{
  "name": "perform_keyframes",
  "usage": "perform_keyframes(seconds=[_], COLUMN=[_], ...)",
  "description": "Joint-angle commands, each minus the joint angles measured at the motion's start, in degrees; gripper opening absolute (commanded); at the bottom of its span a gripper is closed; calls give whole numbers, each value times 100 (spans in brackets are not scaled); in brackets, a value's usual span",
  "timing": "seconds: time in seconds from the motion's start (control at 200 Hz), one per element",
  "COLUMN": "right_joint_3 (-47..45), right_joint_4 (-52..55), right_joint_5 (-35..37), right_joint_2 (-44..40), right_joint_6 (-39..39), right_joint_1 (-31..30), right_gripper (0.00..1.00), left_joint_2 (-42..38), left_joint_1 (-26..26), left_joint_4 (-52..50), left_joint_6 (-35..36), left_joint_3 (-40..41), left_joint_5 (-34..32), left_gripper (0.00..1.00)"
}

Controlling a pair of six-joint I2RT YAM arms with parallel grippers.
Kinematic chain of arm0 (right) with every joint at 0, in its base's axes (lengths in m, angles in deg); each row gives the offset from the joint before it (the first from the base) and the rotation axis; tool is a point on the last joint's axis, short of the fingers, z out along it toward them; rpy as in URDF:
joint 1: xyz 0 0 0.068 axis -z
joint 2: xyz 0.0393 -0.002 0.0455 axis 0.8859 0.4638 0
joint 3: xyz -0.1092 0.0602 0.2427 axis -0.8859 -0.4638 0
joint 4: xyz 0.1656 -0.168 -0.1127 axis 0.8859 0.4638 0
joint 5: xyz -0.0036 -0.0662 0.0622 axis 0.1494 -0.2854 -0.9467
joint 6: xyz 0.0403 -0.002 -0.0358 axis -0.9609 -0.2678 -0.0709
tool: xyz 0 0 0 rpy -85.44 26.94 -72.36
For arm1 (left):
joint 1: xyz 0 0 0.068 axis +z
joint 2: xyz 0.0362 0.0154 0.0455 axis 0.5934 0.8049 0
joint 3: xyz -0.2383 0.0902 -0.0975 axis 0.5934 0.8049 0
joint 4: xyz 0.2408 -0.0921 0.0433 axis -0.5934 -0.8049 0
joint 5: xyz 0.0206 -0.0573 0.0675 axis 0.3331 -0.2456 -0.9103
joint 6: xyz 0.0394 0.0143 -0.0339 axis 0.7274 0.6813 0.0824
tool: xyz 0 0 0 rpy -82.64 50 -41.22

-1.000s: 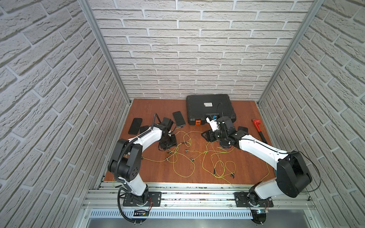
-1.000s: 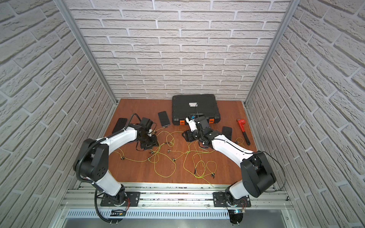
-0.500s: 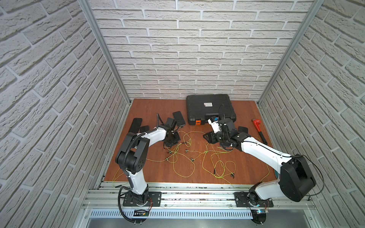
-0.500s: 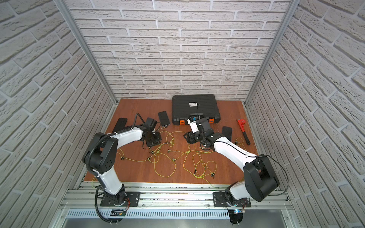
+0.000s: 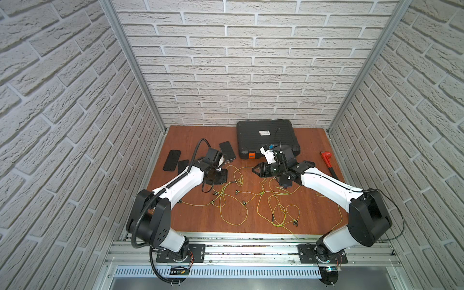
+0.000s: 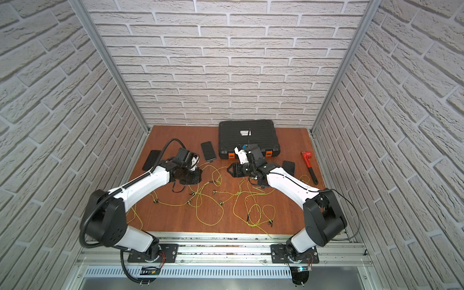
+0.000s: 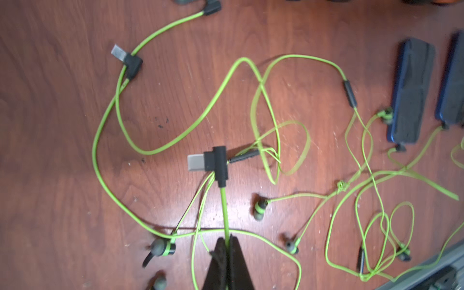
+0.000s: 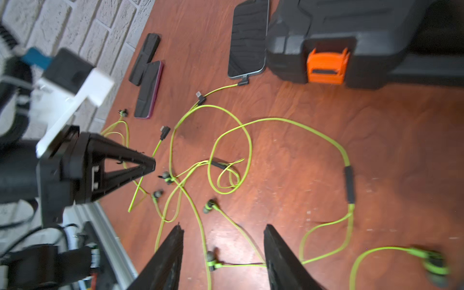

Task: Plug wired earphones into phones
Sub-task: Pick up the wired earphone from the center of the board.

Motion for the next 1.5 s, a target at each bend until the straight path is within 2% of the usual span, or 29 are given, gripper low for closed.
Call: perform_keyframes(seconds=[0.0,0.115,0.285,0.555,0.725,0.885,0.98,1.025,1.495], right_joint_3=[36,246,415,30,174,203,241,234,330], right_joint_4=[-470,-751,-1289,-3460,-3434,-3794,-4006,-4059,-4275], right_joint_5=[-280,-215,-138,-156,63,-15,-42,-6,-11], right_joint_2=[56,240,600,1188,1453,1708,1822,1844,2053], right_joint_6=[-1057,-1417,-1978,-2766,-2877,-3052,-3134,-3165,-3289], right_joint_1=[-124,-376,-716,-888,-888,-888,-888,-888,-863], right_gripper=[52,55,58,45,44,43,31,28,26], left_joint_2=[-558,-872,-852,-529,-498,-478,-453,-454,-463], left_joint_1=[-169,-298,-373,-360,-360,-351,-351,-351,-342], left_joint_4=[692,1607,1892,2065,2164,2183,2257,2313,2472], left_joint_6=[814,987,1156,597,470,442,421,397,324], left_joint_3=[552,1047,1089,868,829,810,830,855,953], left_joint_5=[57,-150,-387,-89,-40,-11,31,46,84], left_gripper=[0,0,0,0,0,0,0,0,0])
